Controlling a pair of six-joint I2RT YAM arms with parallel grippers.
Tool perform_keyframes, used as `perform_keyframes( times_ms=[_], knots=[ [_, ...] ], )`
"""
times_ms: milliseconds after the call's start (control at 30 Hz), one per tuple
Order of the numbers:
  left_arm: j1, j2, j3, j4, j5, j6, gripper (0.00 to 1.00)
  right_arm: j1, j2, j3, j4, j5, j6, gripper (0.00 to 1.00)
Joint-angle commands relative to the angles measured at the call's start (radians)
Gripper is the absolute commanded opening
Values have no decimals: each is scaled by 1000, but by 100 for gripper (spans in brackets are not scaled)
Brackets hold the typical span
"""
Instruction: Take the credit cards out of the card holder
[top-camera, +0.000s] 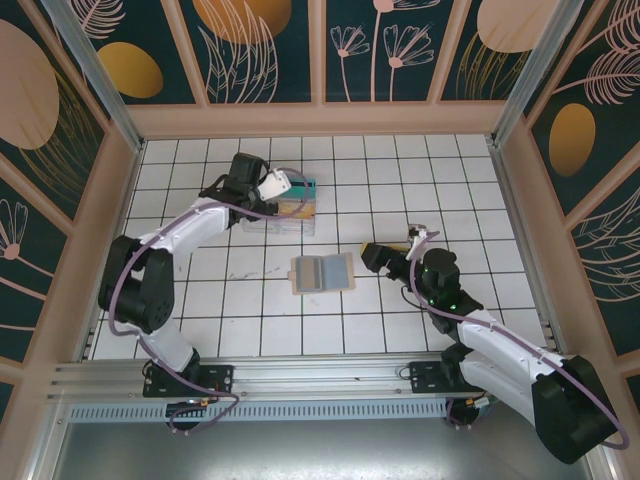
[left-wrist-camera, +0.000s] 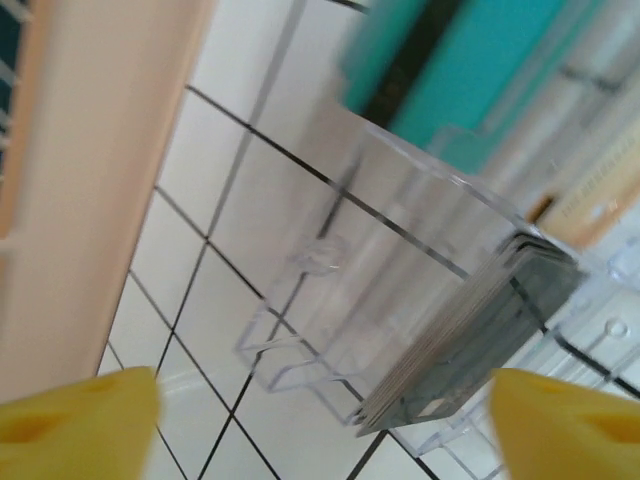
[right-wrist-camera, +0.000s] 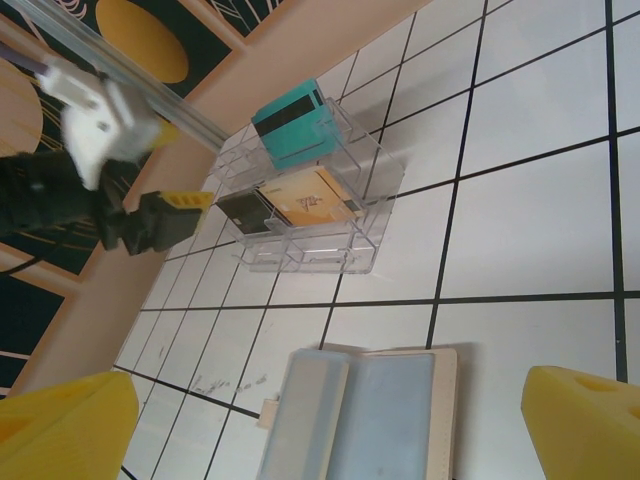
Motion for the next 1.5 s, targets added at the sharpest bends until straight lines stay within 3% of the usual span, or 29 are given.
perform_keyframes(
  times_ms=[0, 133, 233, 267, 367, 467, 667, 800, 967, 1033, 1233, 1467],
  knots=[
    [0, -101, -19, 83, -3, -271, 99, 1, 3, 34, 5, -15, -1, 99],
    [1, -180, -59, 158, -168, -551, 99, 1, 5, 32, 3, -8, -6, 99],
    [5, -205, -30, 95, -308, -752, 99, 2, 6, 35, -4, -2, -24, 99],
    [5, -210, -12, 43, -308, -810, 99, 2, 7, 35, -4, -6, -35, 99],
    [5, -246, -19, -27, -200, -894, 99, 6, 14, 41, -14, -1, -67, 99],
    [5, -318, -111, 5, -23, -991, 97, 13, 37, 63, -46, 10, -93, 99],
    [-1, -397, -300, 51, 150, -1279, 68, 34, 133, 91, -59, 26, -115, 98],
    [-37, -414, -428, 110, 202, -1407, 59, 75, 234, 116, -66, 29, -122, 84],
    [-130, -421, -573, 236, 208, -1533, 56, 131, 387, 163, -64, 27, -137, 49],
    [-177, -406, -612, 293, 211, -1568, 55, 150, 436, 186, -76, 46, -140, 41],
    [-270, -292, -612, 333, 196, -1603, 51, 169, 538, 234, -134, 121, -143, 31],
    [-311, -211, -595, 362, 211, -1620, 51, 173, 582, 236, -157, 124, -134, 27]
  ],
)
